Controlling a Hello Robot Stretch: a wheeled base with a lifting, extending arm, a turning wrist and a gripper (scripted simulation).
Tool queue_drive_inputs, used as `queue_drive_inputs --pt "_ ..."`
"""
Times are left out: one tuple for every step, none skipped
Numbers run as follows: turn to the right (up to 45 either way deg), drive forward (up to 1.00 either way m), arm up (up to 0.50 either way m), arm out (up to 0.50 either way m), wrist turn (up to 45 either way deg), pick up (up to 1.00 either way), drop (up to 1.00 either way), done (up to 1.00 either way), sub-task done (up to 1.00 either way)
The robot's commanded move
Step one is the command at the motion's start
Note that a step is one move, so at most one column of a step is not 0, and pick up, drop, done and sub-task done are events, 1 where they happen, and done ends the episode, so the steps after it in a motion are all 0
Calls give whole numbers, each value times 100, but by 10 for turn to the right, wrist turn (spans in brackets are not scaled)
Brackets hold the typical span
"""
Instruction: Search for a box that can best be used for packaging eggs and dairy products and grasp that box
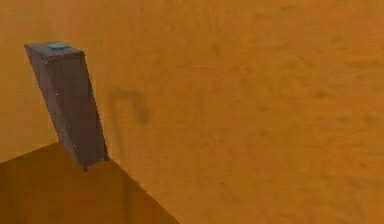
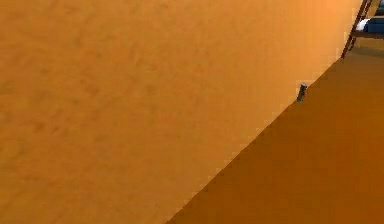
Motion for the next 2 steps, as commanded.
queue_drive_inputs --pt "-420 0 0 0 0 0 0 0 0" --pt "0 20 0 0 0 0 0 0 0"
